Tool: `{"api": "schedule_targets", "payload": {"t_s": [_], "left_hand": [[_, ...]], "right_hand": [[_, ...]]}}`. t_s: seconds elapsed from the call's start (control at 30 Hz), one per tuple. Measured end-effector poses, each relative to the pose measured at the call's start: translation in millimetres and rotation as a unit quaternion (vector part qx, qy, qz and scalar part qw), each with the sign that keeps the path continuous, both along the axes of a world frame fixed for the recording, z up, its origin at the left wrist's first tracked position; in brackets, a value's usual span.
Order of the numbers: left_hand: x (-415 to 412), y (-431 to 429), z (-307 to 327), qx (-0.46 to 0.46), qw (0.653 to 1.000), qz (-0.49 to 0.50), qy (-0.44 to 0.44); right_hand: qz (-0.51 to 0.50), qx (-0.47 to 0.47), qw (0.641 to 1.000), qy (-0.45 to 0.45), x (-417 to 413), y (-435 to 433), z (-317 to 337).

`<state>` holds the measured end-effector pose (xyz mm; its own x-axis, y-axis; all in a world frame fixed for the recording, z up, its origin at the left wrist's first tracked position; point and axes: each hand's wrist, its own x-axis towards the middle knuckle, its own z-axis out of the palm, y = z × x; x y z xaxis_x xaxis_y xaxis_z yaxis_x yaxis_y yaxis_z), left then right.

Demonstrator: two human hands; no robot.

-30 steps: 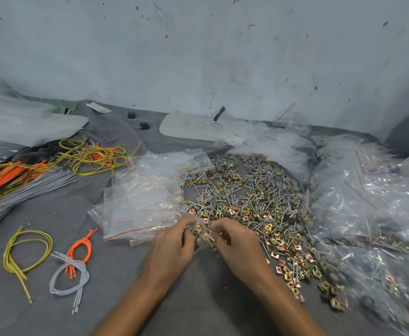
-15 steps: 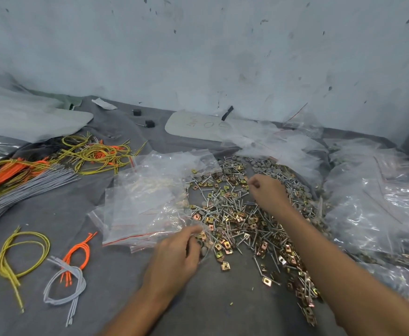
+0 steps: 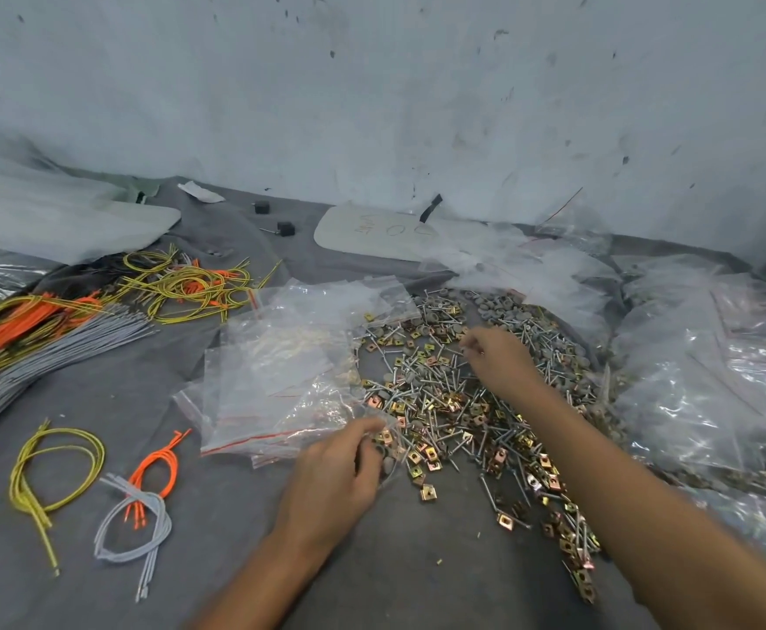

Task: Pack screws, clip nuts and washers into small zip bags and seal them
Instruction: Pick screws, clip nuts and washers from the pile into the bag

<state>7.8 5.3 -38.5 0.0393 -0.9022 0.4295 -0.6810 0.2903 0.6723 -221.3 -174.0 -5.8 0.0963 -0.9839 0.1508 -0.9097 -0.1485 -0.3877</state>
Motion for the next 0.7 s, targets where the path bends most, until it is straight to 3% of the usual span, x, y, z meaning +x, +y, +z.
{"api": "schedule_targets", "payload": {"t_s": [0.17, 0.3, 0.4, 0.7], "left_hand": [[-1, 0, 1, 0.001, 1.0, 0.005, 0.008], [-2, 2, 2, 0.01, 1.0, 0.003, 0.005], [-2, 3, 4, 0.009, 1.0, -0.001, 0.0], [-2, 3, 3, -0.006, 1.0, 0.004, 0.001]], "right_hand": [[0.037, 0.024, 0.981, -0.187, 17, 81, 6], [0.078, 0.025, 0.961, -0.263, 35, 145, -7], [0.115, 0.014, 0.96, -0.257, 49, 166, -17], [0.136, -0.05, 0.984, -0.102, 73, 156, -29]]}}
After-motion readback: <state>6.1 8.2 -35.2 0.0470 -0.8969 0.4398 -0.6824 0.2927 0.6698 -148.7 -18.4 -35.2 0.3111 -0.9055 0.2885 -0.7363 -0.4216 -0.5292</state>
